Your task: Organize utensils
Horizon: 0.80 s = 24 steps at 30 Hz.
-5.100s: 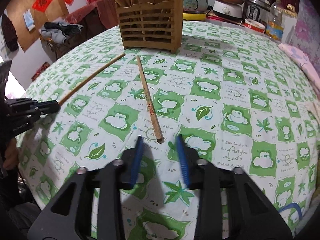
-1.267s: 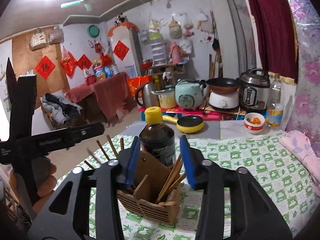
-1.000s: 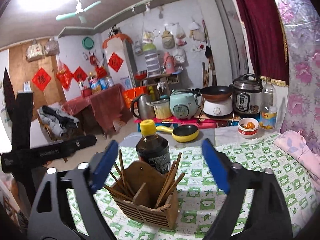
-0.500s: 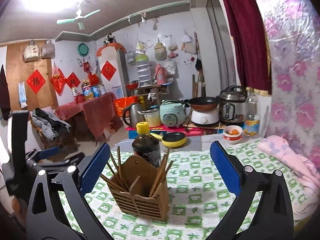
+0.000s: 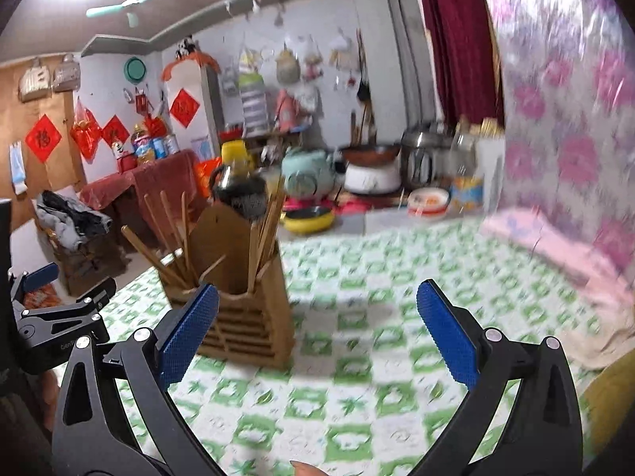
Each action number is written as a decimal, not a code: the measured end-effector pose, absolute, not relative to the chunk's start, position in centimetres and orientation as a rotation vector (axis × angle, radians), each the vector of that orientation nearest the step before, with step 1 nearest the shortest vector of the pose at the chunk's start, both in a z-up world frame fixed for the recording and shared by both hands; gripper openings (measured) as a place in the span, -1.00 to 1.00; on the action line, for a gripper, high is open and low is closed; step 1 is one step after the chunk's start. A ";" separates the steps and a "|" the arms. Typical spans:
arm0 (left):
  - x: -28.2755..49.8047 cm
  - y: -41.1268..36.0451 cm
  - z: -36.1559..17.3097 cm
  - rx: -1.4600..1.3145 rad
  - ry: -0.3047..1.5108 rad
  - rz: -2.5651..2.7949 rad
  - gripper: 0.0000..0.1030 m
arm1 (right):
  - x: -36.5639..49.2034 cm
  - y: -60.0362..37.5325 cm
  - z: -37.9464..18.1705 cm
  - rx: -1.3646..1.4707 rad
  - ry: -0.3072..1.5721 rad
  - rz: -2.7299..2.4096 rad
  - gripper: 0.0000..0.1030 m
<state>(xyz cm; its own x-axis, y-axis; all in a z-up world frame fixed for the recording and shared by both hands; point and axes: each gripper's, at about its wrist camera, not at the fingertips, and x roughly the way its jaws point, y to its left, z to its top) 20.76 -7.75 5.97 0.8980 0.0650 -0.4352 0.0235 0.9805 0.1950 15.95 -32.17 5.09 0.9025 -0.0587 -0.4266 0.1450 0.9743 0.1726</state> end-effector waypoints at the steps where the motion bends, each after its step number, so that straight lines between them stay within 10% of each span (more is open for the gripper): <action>1: 20.6 -7.6 6.1 0.187 0.449 0.018 0.89 | 15.9 -32.2 4.9 0.196 0.431 -0.132 0.88; 24: 18.8 -8.0 5.2 0.171 0.477 -0.003 0.89 | 15.9 -29.0 3.3 0.045 0.476 -0.140 0.88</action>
